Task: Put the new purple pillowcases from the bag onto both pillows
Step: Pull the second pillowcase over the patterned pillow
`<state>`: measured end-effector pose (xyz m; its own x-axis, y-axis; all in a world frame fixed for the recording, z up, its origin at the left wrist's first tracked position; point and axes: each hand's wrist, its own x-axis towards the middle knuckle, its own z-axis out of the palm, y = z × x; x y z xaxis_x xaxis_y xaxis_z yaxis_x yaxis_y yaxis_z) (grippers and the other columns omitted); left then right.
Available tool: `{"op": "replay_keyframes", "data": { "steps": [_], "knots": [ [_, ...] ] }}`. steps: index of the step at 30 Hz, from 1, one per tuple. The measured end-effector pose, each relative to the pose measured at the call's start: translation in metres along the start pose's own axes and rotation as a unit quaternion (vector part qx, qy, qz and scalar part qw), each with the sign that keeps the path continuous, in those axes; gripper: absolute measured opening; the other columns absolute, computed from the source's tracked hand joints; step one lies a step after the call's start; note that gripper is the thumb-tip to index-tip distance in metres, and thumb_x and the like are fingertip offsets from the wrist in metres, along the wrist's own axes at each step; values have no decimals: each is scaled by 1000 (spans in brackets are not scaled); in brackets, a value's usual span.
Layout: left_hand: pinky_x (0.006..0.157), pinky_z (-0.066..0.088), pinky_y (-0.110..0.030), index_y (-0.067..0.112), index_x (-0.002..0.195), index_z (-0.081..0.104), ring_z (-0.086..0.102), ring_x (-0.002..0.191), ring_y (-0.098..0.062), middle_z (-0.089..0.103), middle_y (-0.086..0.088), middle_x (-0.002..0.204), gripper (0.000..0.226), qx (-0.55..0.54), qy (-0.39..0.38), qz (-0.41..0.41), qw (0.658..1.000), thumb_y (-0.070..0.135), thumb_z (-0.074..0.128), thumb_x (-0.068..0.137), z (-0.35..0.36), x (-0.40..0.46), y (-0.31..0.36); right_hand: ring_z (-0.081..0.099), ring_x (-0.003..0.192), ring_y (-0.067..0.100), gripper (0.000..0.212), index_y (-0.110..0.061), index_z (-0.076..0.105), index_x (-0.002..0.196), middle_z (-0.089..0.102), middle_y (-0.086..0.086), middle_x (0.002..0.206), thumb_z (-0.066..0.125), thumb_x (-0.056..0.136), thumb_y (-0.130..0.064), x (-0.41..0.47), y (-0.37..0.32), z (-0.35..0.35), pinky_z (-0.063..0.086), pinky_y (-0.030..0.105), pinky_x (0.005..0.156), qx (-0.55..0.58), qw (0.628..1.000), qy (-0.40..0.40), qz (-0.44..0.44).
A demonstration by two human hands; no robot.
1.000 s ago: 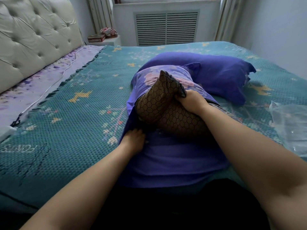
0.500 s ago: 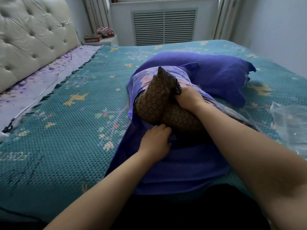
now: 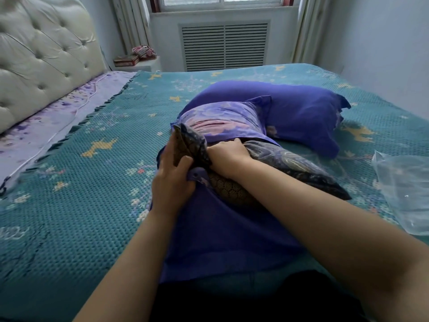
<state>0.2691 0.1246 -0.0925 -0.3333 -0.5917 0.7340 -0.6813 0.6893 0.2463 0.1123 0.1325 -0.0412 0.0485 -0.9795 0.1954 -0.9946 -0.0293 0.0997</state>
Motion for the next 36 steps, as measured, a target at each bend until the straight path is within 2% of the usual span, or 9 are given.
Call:
{"op": "replay_keyframes", "data": {
  "steps": [6,12,15,17,21,28,32,34,36],
  "knots": [
    [74,47,-34,31,111,57,61,96,-24,70,-8,107,46,-173,-44,-74,981,23,45,68,8,3,7,65,94,28,27,-19,66,100,69,6,103,51,88,-37,-19,9,8,37,28,69,9,997,-37,-60],
    [65,42,-33,13,82,65,61,93,-35,69,-11,94,23,84,-374,49,923,32,52,81,-14,29,15,61,95,25,41,-30,48,119,68,1,105,62,81,-39,-61,25,19,39,31,77,226,972,-51,-32],
    [57,41,-29,17,72,68,66,65,-29,69,-5,74,25,154,-206,240,936,35,52,79,-22,31,19,53,78,15,10,-22,59,85,63,2,80,60,80,-13,-59,26,13,40,31,72,297,943,-137,-63],
    [72,48,-38,20,75,64,67,76,-30,70,-7,92,14,146,-71,293,942,30,55,75,-20,31,25,54,77,15,11,-16,62,84,65,4,79,58,80,-6,-54,23,5,43,30,72,287,934,-203,-71],
    [97,40,-53,22,121,53,49,123,-40,43,-10,144,59,85,-173,137,972,40,66,66,-4,38,22,52,76,9,20,-26,56,80,58,-10,73,63,78,-8,-60,23,8,40,20,63,308,915,-259,-41],
    [73,44,-31,24,96,69,61,97,-30,69,-8,101,33,62,-299,22,952,50,62,78,10,45,16,44,121,18,59,-26,40,130,58,0,125,65,78,-36,-105,18,15,21,31,111,289,955,-52,29],
    [75,45,-30,24,91,69,60,99,-30,68,-8,103,36,96,-337,0,937,56,64,74,11,51,18,1,146,22,91,-43,19,143,10,-4,156,63,66,-65,-153,21,17,-20,59,107,77,994,4,72],
    [77,46,-30,25,91,69,60,99,-31,66,-10,103,44,92,-339,-8,936,63,66,70,8,49,14,-22,142,30,113,-53,-11,141,-29,-9,152,67,61,-69,-177,36,21,-14,62,106,74,983,-64,157],
    [78,47,-32,26,95,67,60,99,-32,66,-12,104,51,100,-341,-4,935,69,65,67,3,44,13,-7,144,36,120,-60,-22,134,-35,-11,150,73,60,-65,-199,54,19,10,58,112,164,950,-67,257]
  ]
}}
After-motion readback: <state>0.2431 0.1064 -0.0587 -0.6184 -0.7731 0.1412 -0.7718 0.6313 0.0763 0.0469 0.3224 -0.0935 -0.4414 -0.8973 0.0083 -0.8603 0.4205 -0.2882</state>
